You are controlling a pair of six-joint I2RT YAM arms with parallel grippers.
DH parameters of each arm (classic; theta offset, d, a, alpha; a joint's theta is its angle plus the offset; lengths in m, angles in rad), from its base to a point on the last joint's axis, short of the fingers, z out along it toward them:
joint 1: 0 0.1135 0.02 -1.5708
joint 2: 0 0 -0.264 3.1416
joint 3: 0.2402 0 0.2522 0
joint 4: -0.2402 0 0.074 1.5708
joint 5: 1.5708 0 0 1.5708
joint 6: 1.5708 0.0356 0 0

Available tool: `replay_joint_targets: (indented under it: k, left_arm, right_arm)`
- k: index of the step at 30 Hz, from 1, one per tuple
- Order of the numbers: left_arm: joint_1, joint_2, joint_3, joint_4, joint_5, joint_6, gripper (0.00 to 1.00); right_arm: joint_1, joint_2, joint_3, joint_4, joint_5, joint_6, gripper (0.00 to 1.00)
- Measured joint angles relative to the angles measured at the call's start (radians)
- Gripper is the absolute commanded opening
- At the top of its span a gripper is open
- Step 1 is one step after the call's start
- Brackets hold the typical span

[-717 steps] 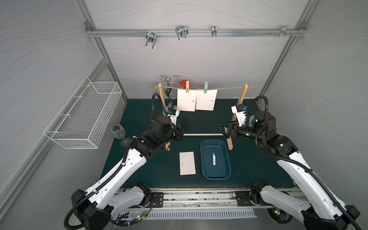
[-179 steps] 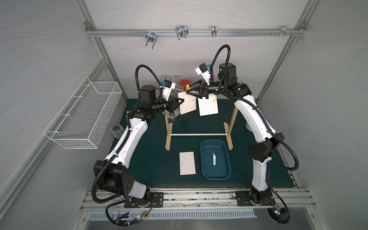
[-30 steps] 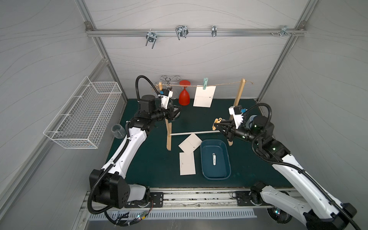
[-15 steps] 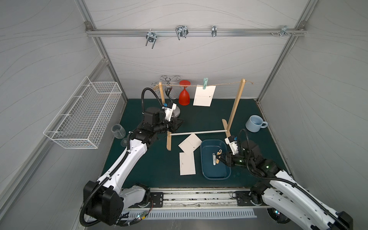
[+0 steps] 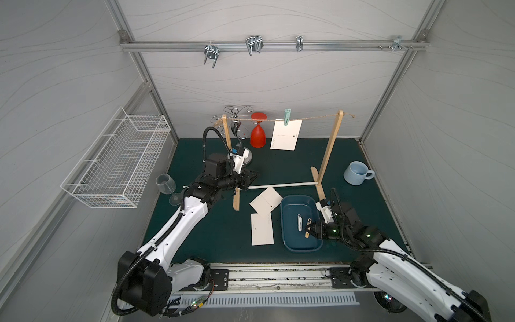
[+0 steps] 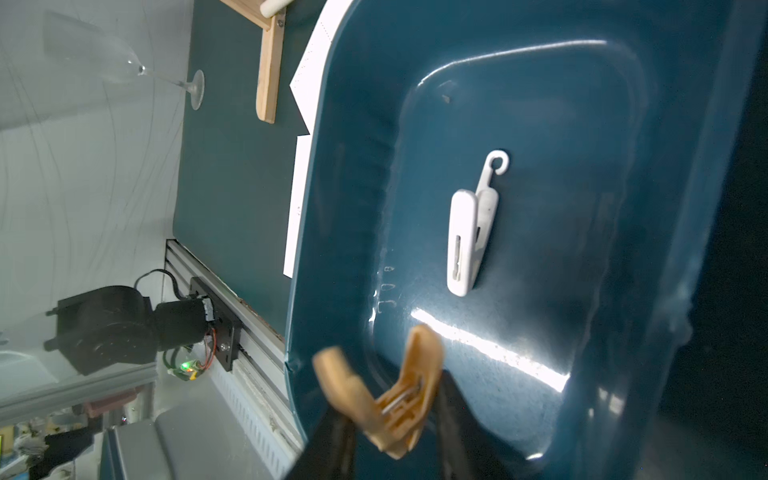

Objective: Remove the postcards from the strings
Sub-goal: Place the clamp in the storage box.

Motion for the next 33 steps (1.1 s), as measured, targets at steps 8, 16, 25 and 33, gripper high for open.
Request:
replay_joint_targets:
  k: [8,16,25,33]
  left_arm:
    - [-0.010,0.000,-0.006,0.002,-0.005,-0.015,0.13]
    - [-0.016,0.000,-0.006,0.003,-0.009,-0.014,0.24]
    - [-0.017,0.044,0.143,-0.016,-0.062,0.021,0.47]
    - [-0.017,0.148,0.364,-0.029,-0.091,0.081,0.58]
  right_arm:
    - [0.000,-0.012,0.003,-0.032,0.017,0.004,0.59]
    - [0.000,-0.029,0.150,-0.091,0.069,-0.034,0.68]
    - [-0.013,0.127,0.528,-0.084,0.057,-0.180,0.82]
    - [-0.071,0.319,0.907,-0.032,-0.043,-0.311,0.91]
